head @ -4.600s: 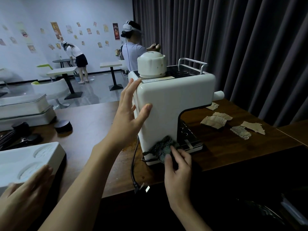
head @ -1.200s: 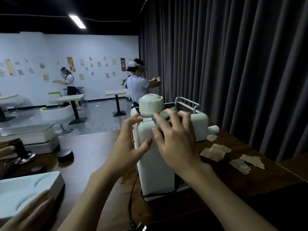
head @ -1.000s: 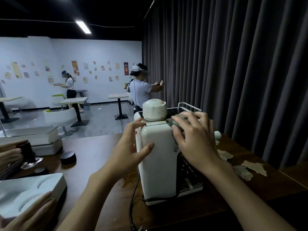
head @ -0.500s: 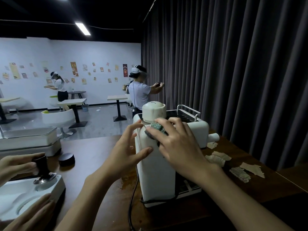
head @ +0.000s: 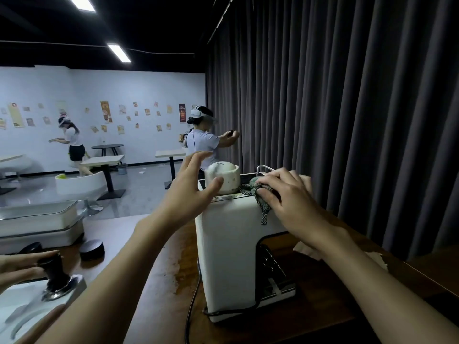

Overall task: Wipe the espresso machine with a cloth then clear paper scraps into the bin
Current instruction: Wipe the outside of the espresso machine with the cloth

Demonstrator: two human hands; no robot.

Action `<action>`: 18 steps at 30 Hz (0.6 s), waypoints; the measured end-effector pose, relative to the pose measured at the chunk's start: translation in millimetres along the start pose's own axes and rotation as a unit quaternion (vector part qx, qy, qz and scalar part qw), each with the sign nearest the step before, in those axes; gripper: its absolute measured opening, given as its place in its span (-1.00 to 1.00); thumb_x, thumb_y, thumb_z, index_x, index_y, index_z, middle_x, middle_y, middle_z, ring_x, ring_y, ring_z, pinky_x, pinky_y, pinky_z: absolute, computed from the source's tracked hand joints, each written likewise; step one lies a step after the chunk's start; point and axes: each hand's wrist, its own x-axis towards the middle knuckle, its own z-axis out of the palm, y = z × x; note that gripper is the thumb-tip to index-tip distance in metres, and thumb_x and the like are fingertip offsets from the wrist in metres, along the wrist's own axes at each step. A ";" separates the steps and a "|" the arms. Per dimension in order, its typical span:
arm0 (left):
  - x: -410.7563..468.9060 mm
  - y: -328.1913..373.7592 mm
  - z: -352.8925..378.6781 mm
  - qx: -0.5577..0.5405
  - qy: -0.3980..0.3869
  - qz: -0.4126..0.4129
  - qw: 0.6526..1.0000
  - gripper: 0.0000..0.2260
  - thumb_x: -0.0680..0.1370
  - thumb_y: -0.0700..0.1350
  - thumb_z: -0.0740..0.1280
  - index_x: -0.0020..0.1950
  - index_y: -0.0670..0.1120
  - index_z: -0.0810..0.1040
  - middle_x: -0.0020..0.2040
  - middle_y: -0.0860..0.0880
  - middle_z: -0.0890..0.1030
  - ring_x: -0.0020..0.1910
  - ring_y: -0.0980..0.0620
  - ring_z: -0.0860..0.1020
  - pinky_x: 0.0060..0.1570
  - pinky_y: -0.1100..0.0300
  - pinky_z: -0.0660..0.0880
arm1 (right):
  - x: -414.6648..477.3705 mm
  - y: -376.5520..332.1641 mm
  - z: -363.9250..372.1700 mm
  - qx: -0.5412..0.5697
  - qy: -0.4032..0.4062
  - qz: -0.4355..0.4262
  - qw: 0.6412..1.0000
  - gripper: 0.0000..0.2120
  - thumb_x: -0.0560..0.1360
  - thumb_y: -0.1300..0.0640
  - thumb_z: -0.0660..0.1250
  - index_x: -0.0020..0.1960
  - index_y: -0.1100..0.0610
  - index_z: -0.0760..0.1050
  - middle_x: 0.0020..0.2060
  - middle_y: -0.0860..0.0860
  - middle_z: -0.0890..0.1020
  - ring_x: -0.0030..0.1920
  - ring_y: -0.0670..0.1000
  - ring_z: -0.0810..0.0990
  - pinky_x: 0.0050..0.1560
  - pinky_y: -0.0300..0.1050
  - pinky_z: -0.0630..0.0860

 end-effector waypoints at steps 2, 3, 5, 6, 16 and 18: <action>7.0 -2.2 1.6 -0.010 -0.013 -0.012 1.000 -0.53 0.60 0.04 0.35 0.49 0.06 0.33 0.42 0.08 0.37 0.29 0.20 0.35 0.24 0.18 0.31 | -4.0 5.0 5.5 -0.003 0.008 0.006 1.000 -0.62 0.57 -0.24 0.13 0.22 -0.10 0.56 0.18 -0.11 0.54 0.28 -0.03 0.41 0.31 0.02 0.15; 8.6 -4.2 2.6 -0.010 -0.017 -0.016 1.000 -0.55 0.60 0.03 0.35 0.47 0.05 0.36 0.40 0.09 0.39 0.28 0.21 0.36 0.25 0.18 0.32 | -5.8 6.8 8.1 -0.001 0.014 0.003 1.000 -0.56 0.54 -0.29 0.08 0.22 -0.11 0.56 0.19 -0.11 0.54 0.29 -0.03 0.40 0.32 0.01 0.12; 9.9 -7.8 5.4 -0.017 -0.018 -0.026 0.999 -0.61 0.59 0.01 0.37 0.41 0.05 0.43 0.35 0.11 0.44 0.28 0.18 0.40 0.25 0.16 0.35 | -7.8 9.4 13.0 0.009 0.037 -0.006 0.999 -0.53 0.52 -0.29 0.06 0.21 -0.09 0.56 0.17 -0.07 0.55 0.26 -0.01 0.43 0.34 -0.01 0.11; 9.8 -8.5 7.2 -0.029 -0.016 -0.033 0.999 -0.63 0.58 0.02 0.38 0.37 0.07 0.45 0.32 0.11 0.48 0.27 0.15 0.44 0.23 0.16 0.38 | -8.5 10.2 15.0 0.015 0.047 -0.009 0.999 -0.54 0.53 -0.26 0.07 0.21 -0.07 0.57 0.16 -0.05 0.56 0.25 0.00 0.44 0.35 0.00 0.12; 6.5 0.5 15.6 -0.138 0.020 -0.094 0.986 -0.60 0.42 0.08 0.42 0.21 -0.02 0.51 0.19 0.00 0.64 0.21 0.07 0.59 0.27 -0.05 0.54 | -8.3 12.4 22.8 0.076 0.056 -0.004 0.996 -0.55 0.53 -0.19 0.13 0.24 0.00 0.57 0.16 0.00 0.55 0.27 0.00 0.38 0.22 0.03 0.34; 6.3 1.4 14.0 -0.141 0.020 -0.097 0.985 -0.57 0.42 0.06 0.48 0.23 -0.07 0.52 0.20 -0.02 0.64 0.23 0.05 0.59 0.29 -0.06 0.52 | -8.3 9.9 23.3 0.071 0.064 0.000 0.995 -0.55 0.53 -0.19 0.12 0.23 0.00 0.58 0.14 0.00 0.55 0.25 0.01 0.39 0.20 0.02 0.33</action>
